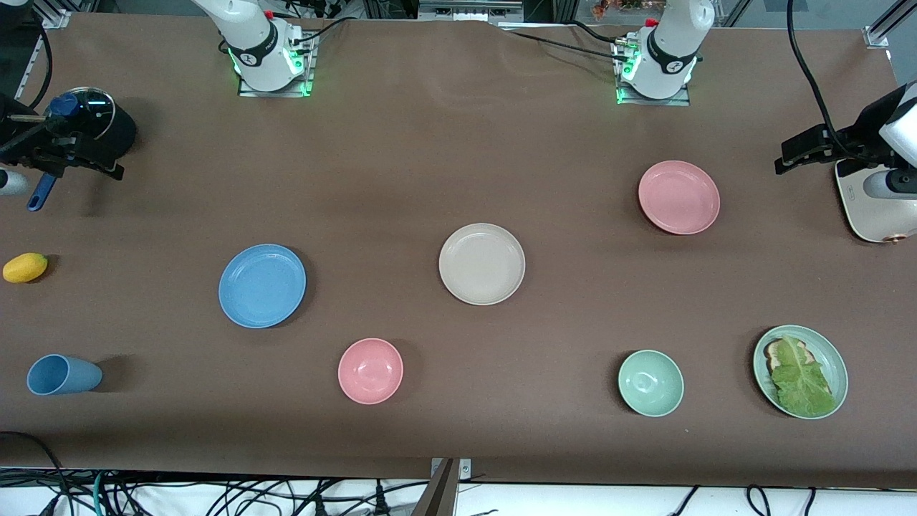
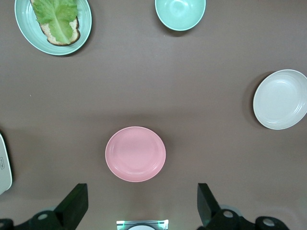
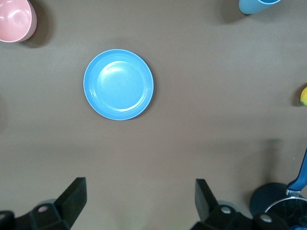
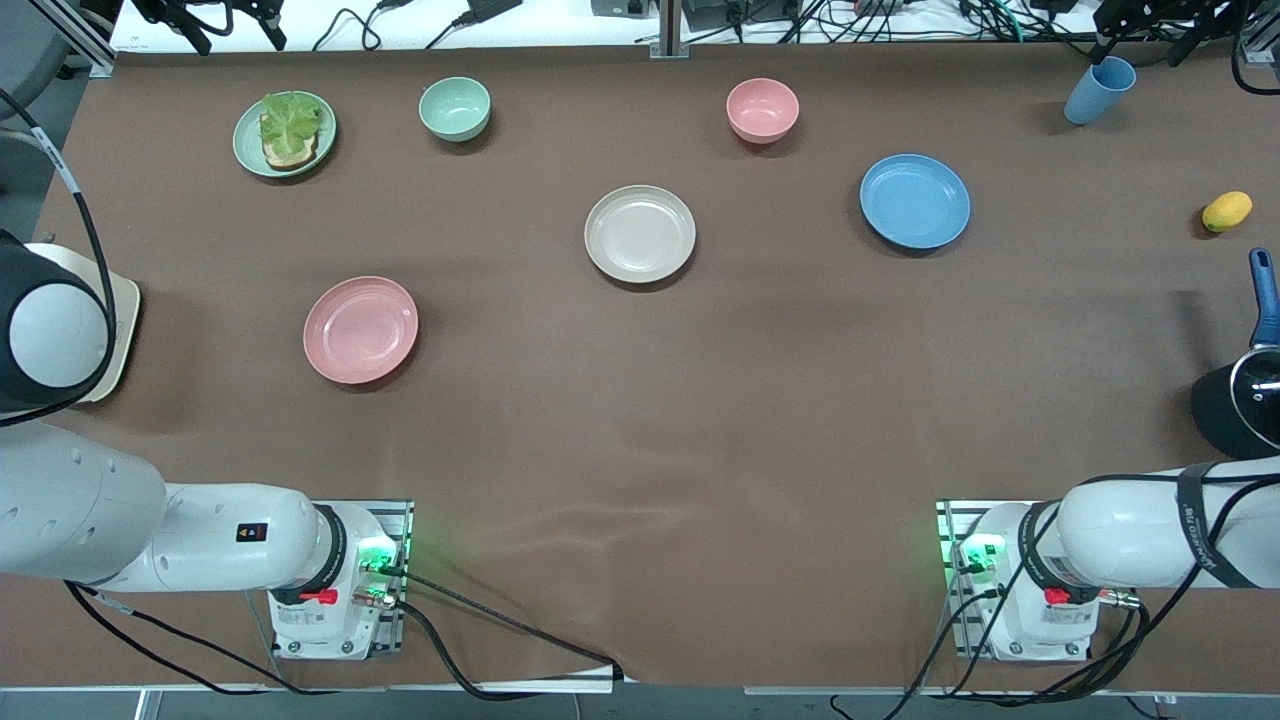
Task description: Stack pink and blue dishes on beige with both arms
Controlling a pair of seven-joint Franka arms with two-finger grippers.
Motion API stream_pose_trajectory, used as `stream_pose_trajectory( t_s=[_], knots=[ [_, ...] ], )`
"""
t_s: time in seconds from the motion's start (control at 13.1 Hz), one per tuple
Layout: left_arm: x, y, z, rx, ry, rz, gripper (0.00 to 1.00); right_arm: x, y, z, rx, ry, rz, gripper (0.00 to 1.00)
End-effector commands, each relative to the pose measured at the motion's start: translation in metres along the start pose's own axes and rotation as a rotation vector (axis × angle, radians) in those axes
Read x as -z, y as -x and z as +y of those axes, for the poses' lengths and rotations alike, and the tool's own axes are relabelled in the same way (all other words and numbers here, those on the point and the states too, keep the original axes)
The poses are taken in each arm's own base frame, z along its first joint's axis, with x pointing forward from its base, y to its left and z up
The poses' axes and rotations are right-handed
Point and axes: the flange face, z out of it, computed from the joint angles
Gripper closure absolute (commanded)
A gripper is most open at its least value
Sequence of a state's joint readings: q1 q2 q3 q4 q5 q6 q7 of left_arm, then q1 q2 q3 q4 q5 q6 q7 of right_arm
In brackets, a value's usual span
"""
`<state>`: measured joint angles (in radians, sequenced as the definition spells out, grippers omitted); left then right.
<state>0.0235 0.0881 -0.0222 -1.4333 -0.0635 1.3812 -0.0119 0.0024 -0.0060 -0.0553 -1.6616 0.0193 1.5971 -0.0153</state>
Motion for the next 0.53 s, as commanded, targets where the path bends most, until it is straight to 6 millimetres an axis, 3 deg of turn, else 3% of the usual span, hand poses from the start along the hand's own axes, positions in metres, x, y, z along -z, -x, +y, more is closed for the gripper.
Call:
stream_pose_trajectory(
  t_s=[0.0, 0.46],
  knots=[
    [0.0025, 0.0016, 0.0003, -0.021, 0.009, -0.002, 0.00, 0.0065, -0.0010, -0.0008, 0.014, 0.014, 0.018, 0.00],
    [0.0026, 0.0016, -0.0006, -0.020, 0.009, -0.002, 0.00, 0.0061, -0.0005, -0.0008, 0.015, 0.014, 0.014, 0.00]
  ],
)
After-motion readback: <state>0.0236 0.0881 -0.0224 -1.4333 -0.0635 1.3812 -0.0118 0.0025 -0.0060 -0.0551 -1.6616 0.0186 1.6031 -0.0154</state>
